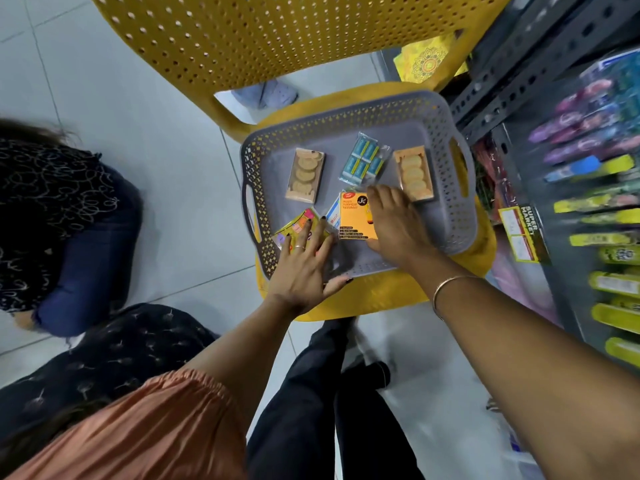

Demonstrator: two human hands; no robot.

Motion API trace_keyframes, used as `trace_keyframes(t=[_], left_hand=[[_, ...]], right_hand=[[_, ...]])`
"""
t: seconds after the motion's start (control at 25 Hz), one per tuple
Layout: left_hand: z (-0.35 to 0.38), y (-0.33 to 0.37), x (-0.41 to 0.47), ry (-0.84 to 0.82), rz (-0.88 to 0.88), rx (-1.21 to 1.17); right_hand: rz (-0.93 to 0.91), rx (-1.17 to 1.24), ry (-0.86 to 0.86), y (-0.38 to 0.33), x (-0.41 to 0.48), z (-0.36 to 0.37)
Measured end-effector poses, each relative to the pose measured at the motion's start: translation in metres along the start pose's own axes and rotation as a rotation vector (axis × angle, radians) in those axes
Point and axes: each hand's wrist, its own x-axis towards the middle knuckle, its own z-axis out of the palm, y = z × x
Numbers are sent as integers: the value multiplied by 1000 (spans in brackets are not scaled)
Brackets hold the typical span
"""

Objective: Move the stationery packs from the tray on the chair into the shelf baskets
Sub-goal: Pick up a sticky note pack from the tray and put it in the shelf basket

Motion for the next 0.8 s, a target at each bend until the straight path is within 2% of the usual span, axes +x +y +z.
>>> trace_keyframes(t=[0.52, 0.64, 0.8], left_hand=[[-4, 0, -3, 28, -21, -32], [-22, 1, -4, 36, -20, -13], [-86, 8, 7, 142, 83, 8]], right_hand=[[172, 128, 107, 13, -10, -27], [182, 116, 168, 19, -19, -62], [226, 121, 319, 32, -40, -134]])
